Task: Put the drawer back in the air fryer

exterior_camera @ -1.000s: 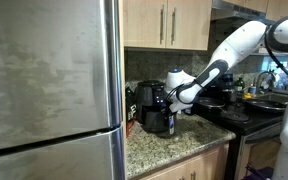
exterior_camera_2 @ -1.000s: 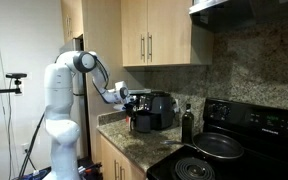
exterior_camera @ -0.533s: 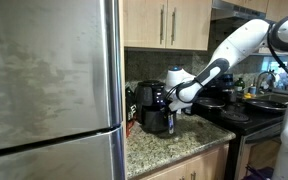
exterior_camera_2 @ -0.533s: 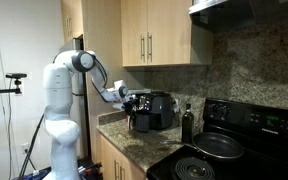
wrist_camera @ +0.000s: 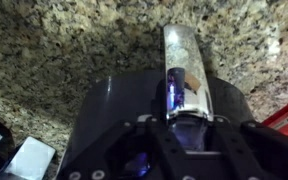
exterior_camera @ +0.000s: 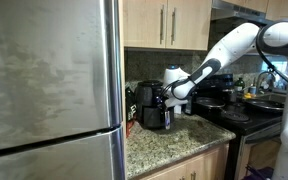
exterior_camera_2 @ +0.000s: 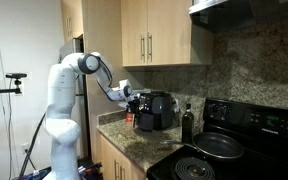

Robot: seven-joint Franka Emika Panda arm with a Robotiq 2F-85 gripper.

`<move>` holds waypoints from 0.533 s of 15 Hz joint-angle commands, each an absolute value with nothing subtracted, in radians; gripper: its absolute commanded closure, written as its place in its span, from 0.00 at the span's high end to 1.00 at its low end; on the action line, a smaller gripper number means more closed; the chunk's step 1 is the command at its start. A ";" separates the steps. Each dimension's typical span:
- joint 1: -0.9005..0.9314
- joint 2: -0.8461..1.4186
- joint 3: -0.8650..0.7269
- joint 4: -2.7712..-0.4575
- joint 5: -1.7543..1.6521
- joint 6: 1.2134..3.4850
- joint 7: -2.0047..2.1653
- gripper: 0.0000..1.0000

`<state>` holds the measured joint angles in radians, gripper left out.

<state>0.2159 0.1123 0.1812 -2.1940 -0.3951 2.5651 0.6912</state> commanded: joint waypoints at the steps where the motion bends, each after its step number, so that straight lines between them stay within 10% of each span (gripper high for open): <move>1: 0.223 0.173 0.158 -2.061 -0.348 2.544 0.657 0.10; 2: 0.224 0.179 0.159 -2.056 -0.319 2.530 0.644 0.10; 3: 0.235 0.151 0.151 -2.130 -0.345 2.552 0.674 0.35; 6: 0.238 0.174 0.146 -2.102 -0.326 2.549 0.667 0.35; 7: 0.240 0.182 0.137 -2.106 -0.354 2.548 0.677 0.10; 8: 0.237 0.202 0.132 -2.095 -0.360 2.557 0.664 0.10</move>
<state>0.2195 0.1778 0.1649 -2.1037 -0.3393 2.5486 0.6763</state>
